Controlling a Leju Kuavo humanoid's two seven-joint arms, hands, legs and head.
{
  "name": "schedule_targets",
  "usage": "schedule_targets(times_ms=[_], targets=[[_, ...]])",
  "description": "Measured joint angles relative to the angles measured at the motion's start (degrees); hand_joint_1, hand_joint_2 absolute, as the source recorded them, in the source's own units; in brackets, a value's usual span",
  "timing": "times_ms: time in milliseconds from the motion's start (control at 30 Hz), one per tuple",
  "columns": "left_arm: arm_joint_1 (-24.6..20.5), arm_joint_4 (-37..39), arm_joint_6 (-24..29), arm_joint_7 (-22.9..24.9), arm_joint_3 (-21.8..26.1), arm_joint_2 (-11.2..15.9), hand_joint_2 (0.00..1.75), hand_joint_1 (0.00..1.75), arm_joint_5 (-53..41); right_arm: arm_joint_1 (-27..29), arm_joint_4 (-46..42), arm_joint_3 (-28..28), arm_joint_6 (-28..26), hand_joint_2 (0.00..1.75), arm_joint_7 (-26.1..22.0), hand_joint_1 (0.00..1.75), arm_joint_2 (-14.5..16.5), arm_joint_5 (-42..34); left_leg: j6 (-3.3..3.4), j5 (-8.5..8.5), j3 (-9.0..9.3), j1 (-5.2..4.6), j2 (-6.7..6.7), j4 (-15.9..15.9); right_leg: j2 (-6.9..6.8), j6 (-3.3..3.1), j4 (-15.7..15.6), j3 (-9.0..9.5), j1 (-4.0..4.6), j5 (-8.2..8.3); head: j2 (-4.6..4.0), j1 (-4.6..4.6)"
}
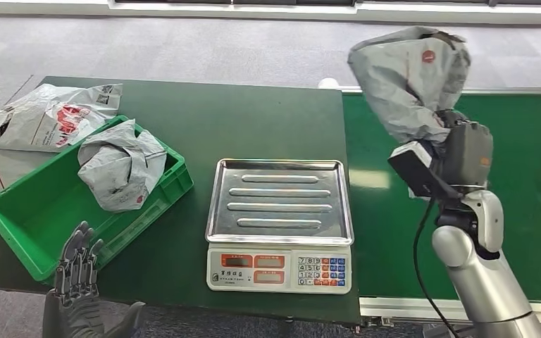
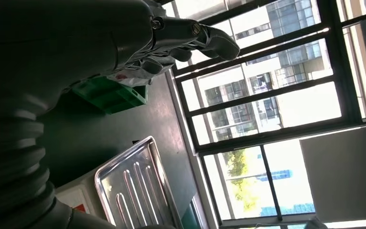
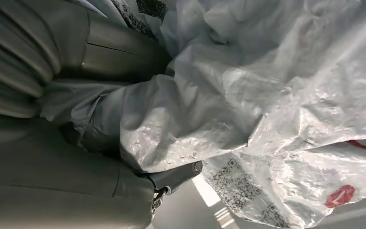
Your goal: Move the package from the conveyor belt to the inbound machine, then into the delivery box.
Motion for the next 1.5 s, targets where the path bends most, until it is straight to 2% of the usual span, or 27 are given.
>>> schedule_targets(times_ms=[67, 167, 233, 333, 367, 467, 500, 700, 1033, 1100, 1133, 1233, 1267, 1433, 1500], targets=[[-0.6, 0.3, 0.8, -1.3, 0.5, 0.3, 1.75, 0.0, 0.2, -2.3, -0.7, 5.7, 5.7, 1.75, 0.1, 1.75, 2.6, 2.2, -0.06, 0.03, 0.27, 0.04, 0.26, 0.0, 0.25, -0.08, 0.0, -0.04, 0.03, 0.06, 0.0, -0.02], [-1.0, 0.8, 1.4, -2.4, 0.9, 0.8, 1.75, 0.0, 0.5, -4.5, -0.7, 12.6, 8.8, 1.75, 0.6, 1.75, 6.2, 3.8, -0.11, 0.27, 0.59, 0.07, 0.08, 0.0, 0.08, -0.13, 0.1, -0.07, 0.06, 0.13, 0.0, -0.02], [-1.0, 1.0, 1.6, -2.7, 1.2, 1.1, 1.75, 0.0, 0.7, -5.7, -0.6, 15.2, 10.5, 1.75, 1.0, 1.75, 7.9, 3.5, -0.14, 0.35, 0.51, 0.08, -0.16, 0.0, -0.16, -0.13, 0.1, -0.06, 0.07, 0.12, 0.0, -0.01], [-1.2, 1.4, 2.8, -3.0, 1.4, 2.0, 1.75, 0.0, 1.5, -7.0, 0.1, 18.2, 17.0, 1.75, 2.6, 1.7, 10.8, 1.6, -0.18, 0.33, 0.48, 0.09, -0.13, -0.1, -0.08, -0.14, 0.1, -0.1, 0.07, 0.12, 0.0, 0.0], [-1.3, 1.6, 3.2, -3.0, 1.5, 2.4, 1.75, 0.0, 1.9, -7.4, 0.7, 19.2, 19.6, 1.75, 3.6, 1.37, 12.0, 1.1, -0.19, 0.32, 0.49, 0.09, -0.1, -0.1, -0.03, -0.14, 0.1, -0.12, 0.07, 0.12, 0.0, -0.01], [-1.7, 2.2, 3.7, -2.7, 1.8, 3.7, 1.75, 0.0, 3.0, -8.8, 3.3, 21.1, 24.8, 1.75, 7.2, 0.1, 15.0, 1.1, -0.2, 0.32, 0.47, 0.09, -0.1, -0.1, -0.06, -0.15, 0.1, -0.17, 0.07, 0.11, 0.0, -0.01], [-1.8, 2.5, 3.8, -2.5, 1.8, 4.1, 1.75, 0.0, 3.3, -9.3, 4.4, 21.4, 25.5, 1.75, 8.1, 0.0, 15.7, 1.3, -0.2, 0.33, 0.47, 0.09, -0.11, -0.1, -0.09, -0.15, 0.1, -0.17, 0.07, 0.11, 0.0, -0.01], [-3.2, 4.1, 3.6, -1.4, 1.9, 5.6, 1.75, 0.0, 4.3, -11.3, 11.3, 21.4, 26.5, 1.75, 11.6, 0.0, 16.6, 5.5, -0.17, 0.36, 0.47, 0.08, -0.12, 0.0, -0.1, -0.12, 0.1, -0.14, 0.02, 0.16, 0.0, -0.01], [-5.9, 6.1, 3.6, 0.0, 1.7, 7.1, 1.75, 0.0, 4.8, -11.5, 16.4, 19.3, 26.7, 1.75, 12.3, 0.0, 16.7, 8.2, -0.18, 0.36, 0.47, 0.06, -0.09, 0.0, -0.02, -0.14, 0.1, -0.21, 0.04, 0.19, 0.0, -0.01], [-6.3, 6.5, 3.7, 0.1, 1.6, 7.4, 1.75, 0.0, 4.7, -11.3, 16.7, 18.7, 26.0, 1.75, 10.0, 0.0, 16.8, 6.2, -0.19, 0.36, 0.48, 0.07, -0.09, 0.0, 0.01, -0.14, 0.1, -0.23, 0.04, 0.19, 0.0, -0.01], [-6.7, 6.7, 3.8, 0.2, 1.5, 7.6, 1.75, 0.0, 4.4, -11.0, 16.6, 18.1, 25.1, 1.75, 7.1, 0.0, 17.0, 3.5, -0.2, 0.37, 0.48, 0.07, -0.08, 0.0, 0.01, -0.14, 0.1, -0.24, 0.05, 0.2, 0.0, -0.01], [-9.1, 7.6, 5.0, 1.0, 0.5, 8.4, 1.75, 0.0, 1.1, -8.6, 13.9, 15.2, 22.3, 1.75, -4.8, 0.0, 18.1, -10.4, -0.22, 0.39, 0.46, 0.08, -0.13, 0.0, -0.05, -0.15, 0.1, -0.24, 0.05, 0.2, 0.0, -0.01], [-10.2, 7.9, 5.3, 1.3, 0.0, 8.6, 1.75, 0.0, 0.0, -7.7, 12.6, 14.1, 21.7, 1.75, -7.5, 0.0, 18.6, -14.2, -0.22, 0.39, 0.46, 0.08, -0.14, 0.0, -0.08, -0.15, 0.1, -0.23, 0.06, 0.2, 0.0, -0.01], [-13.3, 9.1, 6.4, 2.2, -1.8, 9.5, 1.75, 0.0, -2.4, -4.9, 8.5, 10.4, 20.6, 1.75, -10.8, 0.0, 19.7, -19.7, -0.22, 0.39, 0.47, 0.07, -0.08, 0.0, 0.0, -0.16, 0.1, -0.26, 0.04, 0.21, 0.0, -0.01], [-14.6, 9.5, 7.2, 3.4, -2.7, 10.1, 1.75, 0.0, -5.1, -3.5, 6.8, 9.1, 19.9, 1.75, -13.3, 0.0, 20.0, -24.4, -0.22, 0.39, 0.47, 0.07, -0.08, 0.0, 0.0, -0.16, 0.1, -0.3, 0.03, 0.23, 0.0, -0.01]])
